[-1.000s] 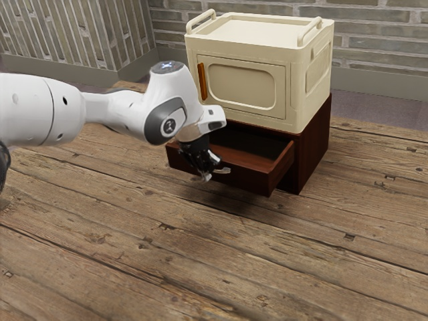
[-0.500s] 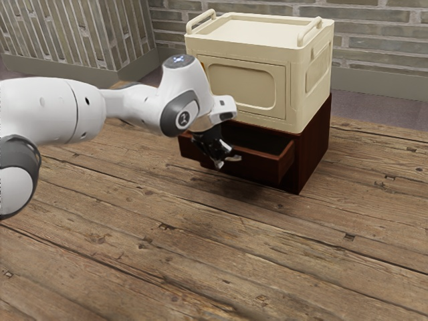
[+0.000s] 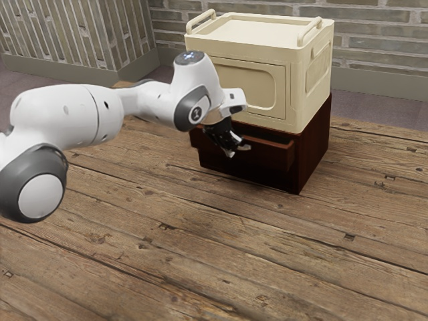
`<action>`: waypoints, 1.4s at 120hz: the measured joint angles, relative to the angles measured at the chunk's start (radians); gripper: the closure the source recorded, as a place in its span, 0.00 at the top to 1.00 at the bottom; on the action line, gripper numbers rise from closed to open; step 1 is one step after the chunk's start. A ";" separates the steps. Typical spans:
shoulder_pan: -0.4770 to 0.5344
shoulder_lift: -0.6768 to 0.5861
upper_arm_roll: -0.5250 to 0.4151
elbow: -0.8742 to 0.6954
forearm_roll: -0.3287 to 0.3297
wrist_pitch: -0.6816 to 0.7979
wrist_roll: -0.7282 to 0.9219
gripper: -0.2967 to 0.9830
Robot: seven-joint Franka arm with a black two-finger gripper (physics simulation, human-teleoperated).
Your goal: Push the drawer handle with one arm to close the drawer
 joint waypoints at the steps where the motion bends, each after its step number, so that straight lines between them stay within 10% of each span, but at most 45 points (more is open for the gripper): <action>1: 0.000 0.002 0.000 0.004 0.000 0.000 0.001 0.17; 116: -0.001 0.141 -0.003 0.222 -0.025 -0.008 0.082 0.15; 142: -0.003 -0.278 0.002 -0.249 -0.096 -0.054 0.082 0.15; 168: -0.021 -0.636 -0.004 -0.322 0.006 -0.426 0.014 0.20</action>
